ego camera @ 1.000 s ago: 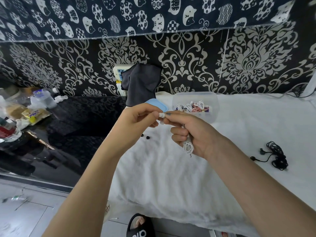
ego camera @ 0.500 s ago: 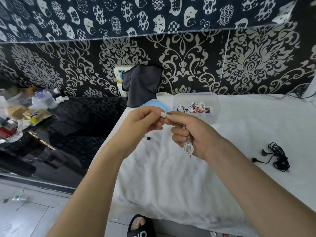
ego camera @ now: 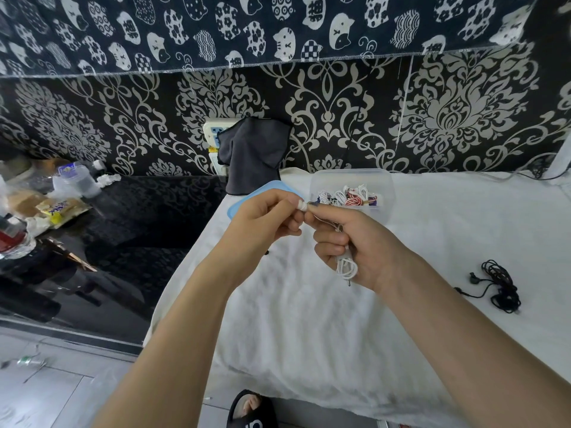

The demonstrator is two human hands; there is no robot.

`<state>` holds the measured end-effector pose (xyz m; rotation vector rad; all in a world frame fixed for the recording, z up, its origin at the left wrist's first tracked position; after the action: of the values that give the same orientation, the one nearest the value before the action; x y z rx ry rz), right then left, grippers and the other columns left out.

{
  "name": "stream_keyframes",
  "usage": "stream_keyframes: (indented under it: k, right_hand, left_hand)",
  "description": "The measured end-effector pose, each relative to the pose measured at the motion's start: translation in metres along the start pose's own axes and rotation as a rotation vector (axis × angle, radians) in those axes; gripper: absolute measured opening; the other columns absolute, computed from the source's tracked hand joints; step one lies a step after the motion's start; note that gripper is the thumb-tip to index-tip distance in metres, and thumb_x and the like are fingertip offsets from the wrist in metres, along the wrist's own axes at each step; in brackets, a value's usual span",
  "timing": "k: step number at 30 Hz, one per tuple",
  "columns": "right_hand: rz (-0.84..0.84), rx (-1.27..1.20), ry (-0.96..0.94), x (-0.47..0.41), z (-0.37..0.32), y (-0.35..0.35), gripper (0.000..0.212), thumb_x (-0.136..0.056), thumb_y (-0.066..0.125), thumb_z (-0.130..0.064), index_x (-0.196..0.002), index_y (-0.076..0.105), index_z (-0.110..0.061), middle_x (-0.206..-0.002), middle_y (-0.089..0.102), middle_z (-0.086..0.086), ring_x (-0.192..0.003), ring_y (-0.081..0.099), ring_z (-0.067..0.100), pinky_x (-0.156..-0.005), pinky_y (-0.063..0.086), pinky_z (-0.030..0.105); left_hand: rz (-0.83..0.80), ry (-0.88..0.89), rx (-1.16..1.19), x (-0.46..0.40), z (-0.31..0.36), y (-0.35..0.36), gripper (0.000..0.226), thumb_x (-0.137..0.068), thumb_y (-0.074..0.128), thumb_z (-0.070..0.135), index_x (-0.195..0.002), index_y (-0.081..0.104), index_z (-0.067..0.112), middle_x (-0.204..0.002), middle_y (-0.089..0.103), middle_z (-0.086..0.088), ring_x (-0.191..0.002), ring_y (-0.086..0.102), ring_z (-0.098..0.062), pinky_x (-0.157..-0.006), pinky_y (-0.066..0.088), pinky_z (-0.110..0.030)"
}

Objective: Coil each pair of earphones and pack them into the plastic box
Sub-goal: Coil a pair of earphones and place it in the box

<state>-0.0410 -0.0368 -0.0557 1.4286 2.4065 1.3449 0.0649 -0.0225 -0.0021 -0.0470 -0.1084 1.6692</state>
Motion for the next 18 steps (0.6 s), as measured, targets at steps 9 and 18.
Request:
stream_keyframes:
  k: [9, 18]
  right_hand:
    - [-0.053, 0.035, -0.037, 0.003, -0.005, 0.006, 0.021, -0.096, 0.061, -0.012, -0.077, 0.069, -0.011, -0.076, 0.070, -0.002, -0.036, 0.027, 0.004, -0.036, 0.024, 0.012]
    - [-0.050, 0.041, -0.044, 0.003, -0.007, 0.005, 0.022, -0.095, 0.062, -0.012, -0.075, 0.073, -0.012, -0.079, 0.069, -0.002, -0.037, 0.028, 0.004, -0.038, 0.022, 0.012]
  left_hand:
    - [-0.054, 0.006, 0.128, 0.002, 0.003, 0.008, 0.018, -0.103, 0.053, 0.011, -0.089, 0.064, 0.011, -0.082, 0.061, -0.005, -0.070, 0.054, -0.011, -0.077, 0.054, -0.025]
    - [-0.072, -0.041, 0.237, 0.000, -0.002, 0.012, 0.021, -0.104, 0.052, 0.014, -0.086, 0.062, 0.011, -0.079, 0.064, -0.003, -0.068, 0.055, -0.010, -0.073, 0.054, -0.022]
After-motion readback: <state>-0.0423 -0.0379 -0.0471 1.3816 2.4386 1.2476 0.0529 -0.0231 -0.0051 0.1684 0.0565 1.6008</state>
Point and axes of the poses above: each hand's wrist, its own x-axis away from the middle knuckle, its own y-axis out of the palm, z = x × y, the point moved 10 cm from there along -x, towards the middle knuckle
